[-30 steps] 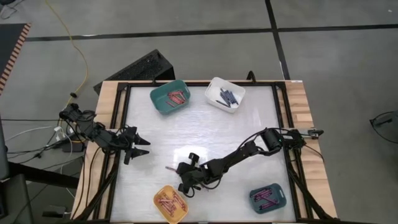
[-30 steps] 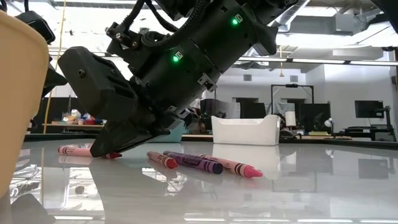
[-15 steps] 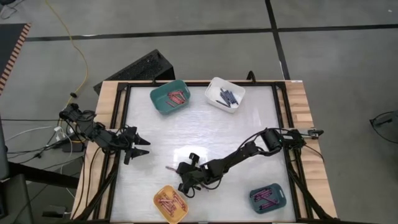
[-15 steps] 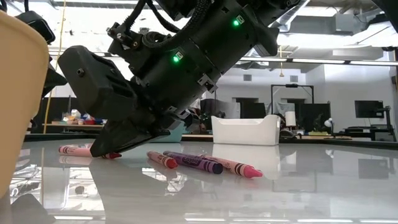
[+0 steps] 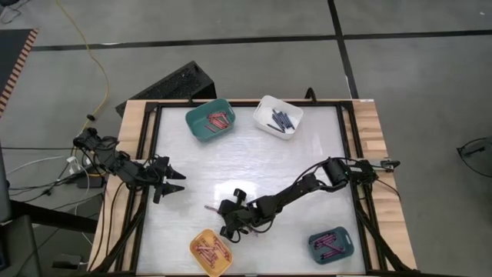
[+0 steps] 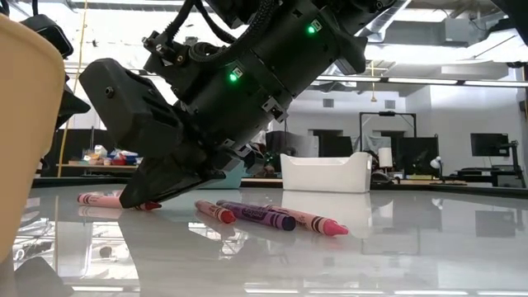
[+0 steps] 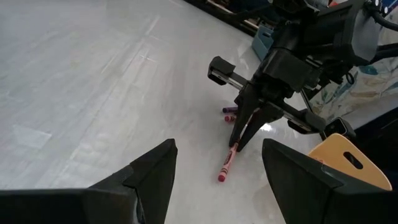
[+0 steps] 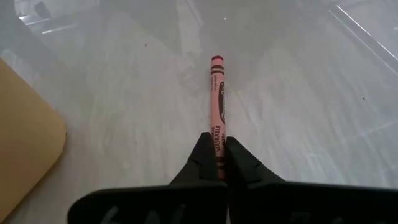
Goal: Sort crayons
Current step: Put the red crayon into the top green bin
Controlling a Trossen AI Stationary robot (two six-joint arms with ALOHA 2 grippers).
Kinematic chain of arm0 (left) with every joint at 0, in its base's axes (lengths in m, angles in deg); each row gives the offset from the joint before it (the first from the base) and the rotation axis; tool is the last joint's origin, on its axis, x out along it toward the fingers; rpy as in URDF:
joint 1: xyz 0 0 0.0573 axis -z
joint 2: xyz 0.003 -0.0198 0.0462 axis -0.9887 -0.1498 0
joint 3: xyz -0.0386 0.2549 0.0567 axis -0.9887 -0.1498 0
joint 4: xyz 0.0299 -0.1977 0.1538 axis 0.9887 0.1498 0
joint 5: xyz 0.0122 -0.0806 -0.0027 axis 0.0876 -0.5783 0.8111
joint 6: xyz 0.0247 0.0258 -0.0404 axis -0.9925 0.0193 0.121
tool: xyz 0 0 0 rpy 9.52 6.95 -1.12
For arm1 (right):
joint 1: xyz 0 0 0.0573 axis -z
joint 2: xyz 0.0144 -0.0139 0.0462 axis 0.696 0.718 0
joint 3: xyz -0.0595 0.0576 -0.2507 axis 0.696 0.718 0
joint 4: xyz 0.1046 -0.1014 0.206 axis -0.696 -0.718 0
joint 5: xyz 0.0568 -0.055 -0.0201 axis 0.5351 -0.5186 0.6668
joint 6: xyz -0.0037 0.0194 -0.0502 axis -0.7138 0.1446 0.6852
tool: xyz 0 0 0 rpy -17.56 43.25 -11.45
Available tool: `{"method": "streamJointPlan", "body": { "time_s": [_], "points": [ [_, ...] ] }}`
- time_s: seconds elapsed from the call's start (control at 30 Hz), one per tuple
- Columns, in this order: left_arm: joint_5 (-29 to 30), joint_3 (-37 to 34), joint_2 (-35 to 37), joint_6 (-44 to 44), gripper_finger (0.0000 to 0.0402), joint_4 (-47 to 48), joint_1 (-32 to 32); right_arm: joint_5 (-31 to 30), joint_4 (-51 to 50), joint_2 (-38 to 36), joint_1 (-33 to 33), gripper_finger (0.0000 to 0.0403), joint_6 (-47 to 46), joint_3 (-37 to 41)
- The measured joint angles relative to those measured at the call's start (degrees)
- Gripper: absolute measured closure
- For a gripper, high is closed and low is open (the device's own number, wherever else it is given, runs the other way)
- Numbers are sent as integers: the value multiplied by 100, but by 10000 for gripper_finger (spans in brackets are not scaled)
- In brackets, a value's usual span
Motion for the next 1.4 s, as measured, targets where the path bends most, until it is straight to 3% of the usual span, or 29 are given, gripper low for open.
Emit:
{"method": "streamJointPlan", "body": {
  "time_s": [0.27,0.5,0.8,1.4],
  "points": [
    [2,-1,0,0,174,0,0,65,-122,0,156,399,212,-98],
    [1,-1,0,0,174,2,0,105,-916,57,407,399,976,-848],
    [2,0,0,0,174,2,0,78,-1503,45,883,399,1583,-1741],
    [2,-2,0,0,174,2,0,-43,-2197,17,2117,399,2119,-2418]
  ]
}}
